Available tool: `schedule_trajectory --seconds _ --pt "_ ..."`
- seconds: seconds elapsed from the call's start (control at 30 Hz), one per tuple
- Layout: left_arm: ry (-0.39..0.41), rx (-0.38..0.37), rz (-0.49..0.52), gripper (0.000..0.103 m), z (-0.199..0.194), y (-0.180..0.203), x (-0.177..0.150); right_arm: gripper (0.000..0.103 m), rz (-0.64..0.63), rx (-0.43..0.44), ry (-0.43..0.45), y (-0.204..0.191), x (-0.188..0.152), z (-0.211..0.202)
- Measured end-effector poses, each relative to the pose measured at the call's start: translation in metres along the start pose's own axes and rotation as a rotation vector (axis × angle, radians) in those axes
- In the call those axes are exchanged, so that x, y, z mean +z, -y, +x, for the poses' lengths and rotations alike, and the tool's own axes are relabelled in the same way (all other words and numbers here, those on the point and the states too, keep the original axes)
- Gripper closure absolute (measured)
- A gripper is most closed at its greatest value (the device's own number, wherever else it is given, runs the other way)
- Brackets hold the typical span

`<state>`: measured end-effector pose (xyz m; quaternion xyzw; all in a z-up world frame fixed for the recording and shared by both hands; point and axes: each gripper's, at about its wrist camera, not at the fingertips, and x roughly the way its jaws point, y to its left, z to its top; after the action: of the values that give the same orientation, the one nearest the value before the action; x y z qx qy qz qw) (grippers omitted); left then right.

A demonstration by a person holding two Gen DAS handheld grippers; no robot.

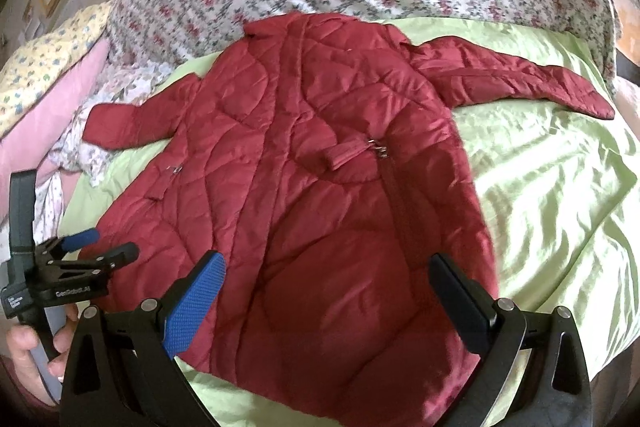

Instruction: Fold large clothes

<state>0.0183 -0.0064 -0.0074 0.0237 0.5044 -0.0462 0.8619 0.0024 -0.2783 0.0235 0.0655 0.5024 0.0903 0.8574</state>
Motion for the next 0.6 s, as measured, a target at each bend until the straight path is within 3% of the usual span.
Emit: schedule_trajectory --seconds 0.1,0.3,0.6 --pt "0.011 0.028 0.007 0.000 0.004 0.000 0.004 0.001 0.035 -0.006 0.017 0.016 0.006 -0.002" --pt "0.015 -0.008 -0.021 0.000 0.012 -0.004 0.012 0.001 0.122 -0.035 0.053 0.055 0.019 -0.004" --pt "-0.008 -0.003 -0.028 0.000 0.029 -0.004 0.031 0.001 0.267 -0.096 0.091 0.141 0.044 0.002"
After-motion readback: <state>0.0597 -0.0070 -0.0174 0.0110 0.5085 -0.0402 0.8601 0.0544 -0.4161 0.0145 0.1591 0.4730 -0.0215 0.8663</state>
